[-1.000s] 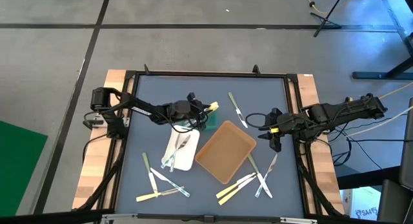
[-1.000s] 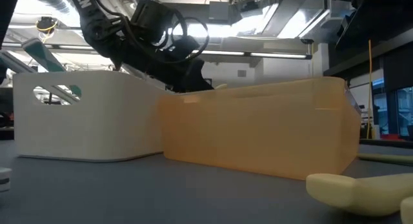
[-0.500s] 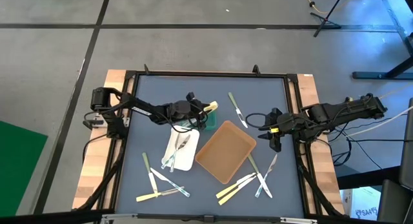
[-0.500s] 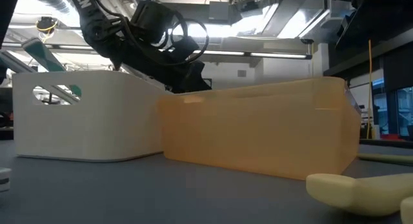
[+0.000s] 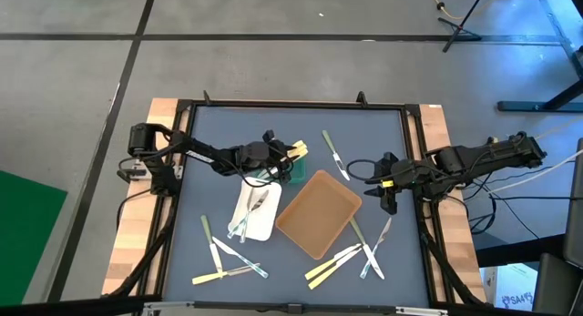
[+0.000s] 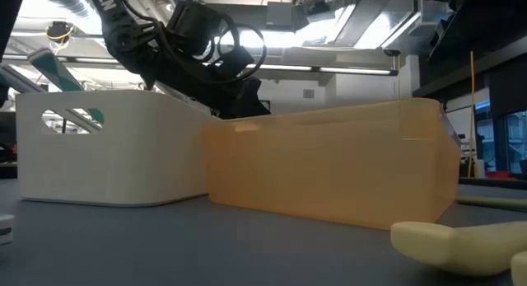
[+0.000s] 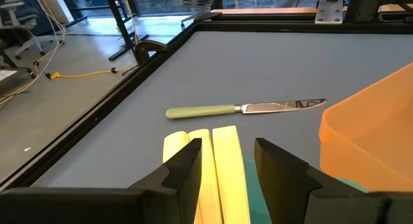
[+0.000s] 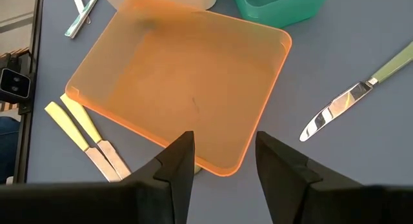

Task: Sort silverware by color (type)
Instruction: Put the green knife into the orange bin

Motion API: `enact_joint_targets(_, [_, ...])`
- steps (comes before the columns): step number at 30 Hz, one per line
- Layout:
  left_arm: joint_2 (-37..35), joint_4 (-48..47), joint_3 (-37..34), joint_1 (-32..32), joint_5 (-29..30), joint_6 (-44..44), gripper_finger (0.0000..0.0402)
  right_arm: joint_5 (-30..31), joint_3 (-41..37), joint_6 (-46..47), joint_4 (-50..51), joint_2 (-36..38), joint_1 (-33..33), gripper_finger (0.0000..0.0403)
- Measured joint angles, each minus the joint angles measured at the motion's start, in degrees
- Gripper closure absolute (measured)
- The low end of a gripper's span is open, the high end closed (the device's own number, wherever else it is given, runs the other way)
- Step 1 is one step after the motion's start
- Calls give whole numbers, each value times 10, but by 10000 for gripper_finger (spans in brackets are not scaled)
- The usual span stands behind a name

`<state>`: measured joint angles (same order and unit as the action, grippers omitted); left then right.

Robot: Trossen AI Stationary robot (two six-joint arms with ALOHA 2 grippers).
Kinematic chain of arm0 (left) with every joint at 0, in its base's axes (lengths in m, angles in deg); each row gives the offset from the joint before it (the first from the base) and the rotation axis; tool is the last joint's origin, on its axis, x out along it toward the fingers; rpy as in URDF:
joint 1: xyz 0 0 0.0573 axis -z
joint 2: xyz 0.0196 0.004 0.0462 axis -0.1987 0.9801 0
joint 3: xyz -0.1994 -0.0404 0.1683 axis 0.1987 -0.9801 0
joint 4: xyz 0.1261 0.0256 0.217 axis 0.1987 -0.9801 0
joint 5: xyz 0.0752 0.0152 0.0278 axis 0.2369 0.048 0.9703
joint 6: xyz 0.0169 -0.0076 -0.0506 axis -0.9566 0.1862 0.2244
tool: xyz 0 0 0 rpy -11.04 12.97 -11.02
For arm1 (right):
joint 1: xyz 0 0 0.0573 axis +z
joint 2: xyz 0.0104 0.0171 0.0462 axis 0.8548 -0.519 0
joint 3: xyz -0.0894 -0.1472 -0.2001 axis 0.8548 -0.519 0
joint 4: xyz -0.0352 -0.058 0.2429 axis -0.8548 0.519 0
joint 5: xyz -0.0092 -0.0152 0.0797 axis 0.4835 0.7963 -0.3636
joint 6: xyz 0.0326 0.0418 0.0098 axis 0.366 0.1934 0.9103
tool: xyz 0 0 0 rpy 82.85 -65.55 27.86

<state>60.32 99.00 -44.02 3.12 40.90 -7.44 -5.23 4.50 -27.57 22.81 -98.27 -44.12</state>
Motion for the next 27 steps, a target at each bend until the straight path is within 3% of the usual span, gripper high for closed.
enact_joint_targets(7, [0,0,0,0,0,0,264,-11,0,57,0,0,0,253])
enact_joint_targets(19, [0,0,0,0,0,0,264,-128,0,154,4,0,0,253])
enact_joint_targets(27, [0,0,0,0,0,0,264,-160,0,257,9,-8,1,253])
